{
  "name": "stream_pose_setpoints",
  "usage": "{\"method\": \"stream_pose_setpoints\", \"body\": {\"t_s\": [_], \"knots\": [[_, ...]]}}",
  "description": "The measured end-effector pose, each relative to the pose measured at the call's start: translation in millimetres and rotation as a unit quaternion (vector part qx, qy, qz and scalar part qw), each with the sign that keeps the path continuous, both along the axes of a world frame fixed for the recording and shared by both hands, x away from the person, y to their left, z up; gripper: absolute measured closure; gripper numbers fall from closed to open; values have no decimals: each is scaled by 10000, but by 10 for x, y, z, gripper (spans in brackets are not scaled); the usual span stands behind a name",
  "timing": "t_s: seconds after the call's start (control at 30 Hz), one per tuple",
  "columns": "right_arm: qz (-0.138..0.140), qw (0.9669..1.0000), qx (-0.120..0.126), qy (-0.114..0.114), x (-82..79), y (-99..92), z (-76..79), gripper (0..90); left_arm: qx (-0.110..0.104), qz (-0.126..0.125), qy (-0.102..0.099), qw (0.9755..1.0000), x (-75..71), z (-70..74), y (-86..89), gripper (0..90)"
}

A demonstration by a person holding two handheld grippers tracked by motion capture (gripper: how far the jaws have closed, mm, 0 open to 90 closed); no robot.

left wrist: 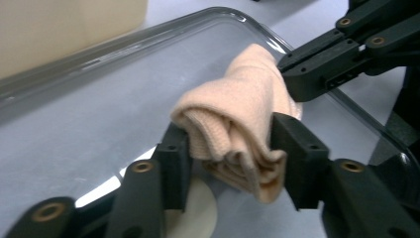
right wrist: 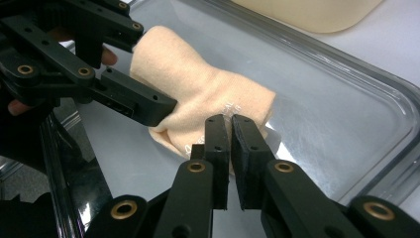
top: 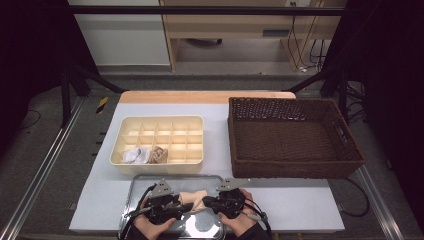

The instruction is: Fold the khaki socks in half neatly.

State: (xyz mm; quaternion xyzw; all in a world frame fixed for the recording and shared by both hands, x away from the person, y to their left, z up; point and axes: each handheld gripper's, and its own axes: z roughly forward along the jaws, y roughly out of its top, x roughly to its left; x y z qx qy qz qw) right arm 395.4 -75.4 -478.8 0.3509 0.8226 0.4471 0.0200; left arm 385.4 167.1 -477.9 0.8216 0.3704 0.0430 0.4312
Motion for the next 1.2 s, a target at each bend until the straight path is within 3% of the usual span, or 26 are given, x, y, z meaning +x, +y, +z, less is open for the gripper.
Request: {"method": "stream_pose_setpoints", "body": {"t_s": [0.2,0.43,0.57,0.67,0.9,1.2], "knots": [[9,10000,8,-37,-6,-4,7,850,-73,-1,-43,10000,-27,45,5,659],[38,9997,187,-174,-21,-47,96,883,-342,-71,-152,9993,-49,168,60,663],[-26,9994,225,-269,-25,-96,159,884,-306,-55,-252,9992,-48,224,90,663],[-259,9987,171,-402,0,-241,205,870,-252,-58,-433,9987,-51,319,125,662],[-745,9952,-183,-602,15,-529,195,830,-217,10,-502,9985,-21,413,183,661],[-1314,9886,-351,-643,-14,-911,158,785,-142,116,-606,9980,39,539,263,661]]}}
